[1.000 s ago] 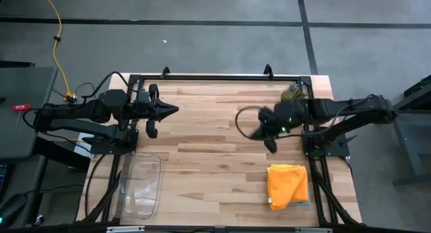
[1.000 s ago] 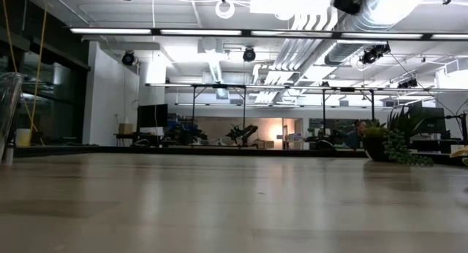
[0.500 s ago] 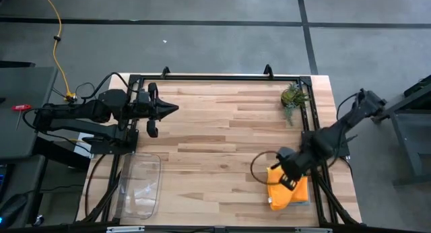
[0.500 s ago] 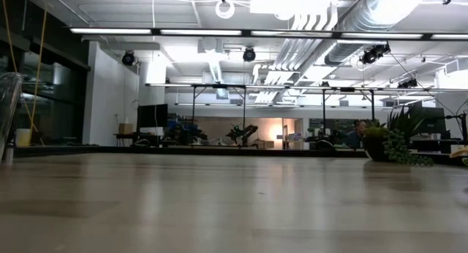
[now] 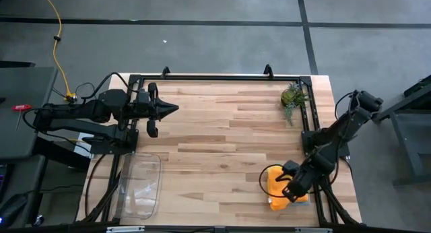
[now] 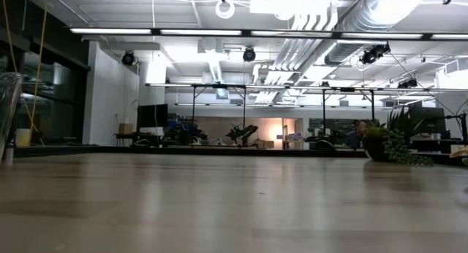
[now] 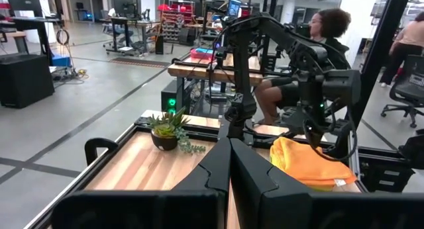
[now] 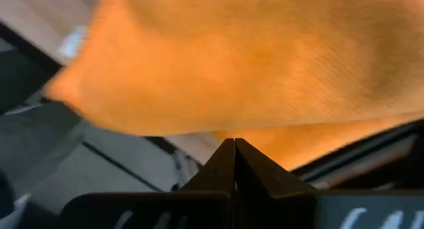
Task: Fold microfiber towels
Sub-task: Put the stacked microfiber cloths into the transparent bin
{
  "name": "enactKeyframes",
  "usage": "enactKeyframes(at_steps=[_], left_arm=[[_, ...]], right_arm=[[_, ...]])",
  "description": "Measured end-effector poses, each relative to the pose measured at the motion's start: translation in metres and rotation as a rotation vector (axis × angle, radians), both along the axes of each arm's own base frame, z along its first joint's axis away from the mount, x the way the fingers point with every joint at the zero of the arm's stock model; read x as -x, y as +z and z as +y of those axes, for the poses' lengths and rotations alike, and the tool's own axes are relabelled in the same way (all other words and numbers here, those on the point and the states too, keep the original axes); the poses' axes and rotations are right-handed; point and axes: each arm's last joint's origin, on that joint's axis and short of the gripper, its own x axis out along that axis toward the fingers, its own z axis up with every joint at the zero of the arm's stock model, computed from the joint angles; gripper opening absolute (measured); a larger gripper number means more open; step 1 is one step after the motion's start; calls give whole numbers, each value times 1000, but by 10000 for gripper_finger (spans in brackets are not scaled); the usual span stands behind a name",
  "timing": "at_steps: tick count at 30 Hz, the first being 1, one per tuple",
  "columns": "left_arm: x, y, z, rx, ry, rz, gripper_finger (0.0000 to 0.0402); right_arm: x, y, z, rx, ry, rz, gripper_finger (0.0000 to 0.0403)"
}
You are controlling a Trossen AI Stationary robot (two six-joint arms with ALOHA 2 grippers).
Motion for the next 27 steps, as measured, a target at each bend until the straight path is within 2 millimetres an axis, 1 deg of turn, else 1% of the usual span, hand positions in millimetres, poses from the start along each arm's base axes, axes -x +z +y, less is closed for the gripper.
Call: enactKeyframes(at_steps=[4, 8, 12, 20, 24, 27], left_arm=[[0, 0, 0, 0, 0, 0, 0], [0, 0, 0, 0, 0, 0, 0], [0, 0, 0, 0, 0, 0, 0], [0, 0, 0, 0, 1, 0, 0], [0, 0, 0, 0, 1, -1, 0], [0, 0, 0, 0, 1, -1, 0]], right_arm=[[4, -4, -1, 40, 10, 20, 0], [1, -6, -2, 62, -5, 1, 0], [0, -16, -1, 125, -3, 57, 0], [-12, -49, 10, 220, 1, 151, 0], [-22, -67, 13, 246, -22, 190, 0], [-32, -79, 14, 229, -3, 195, 0]])
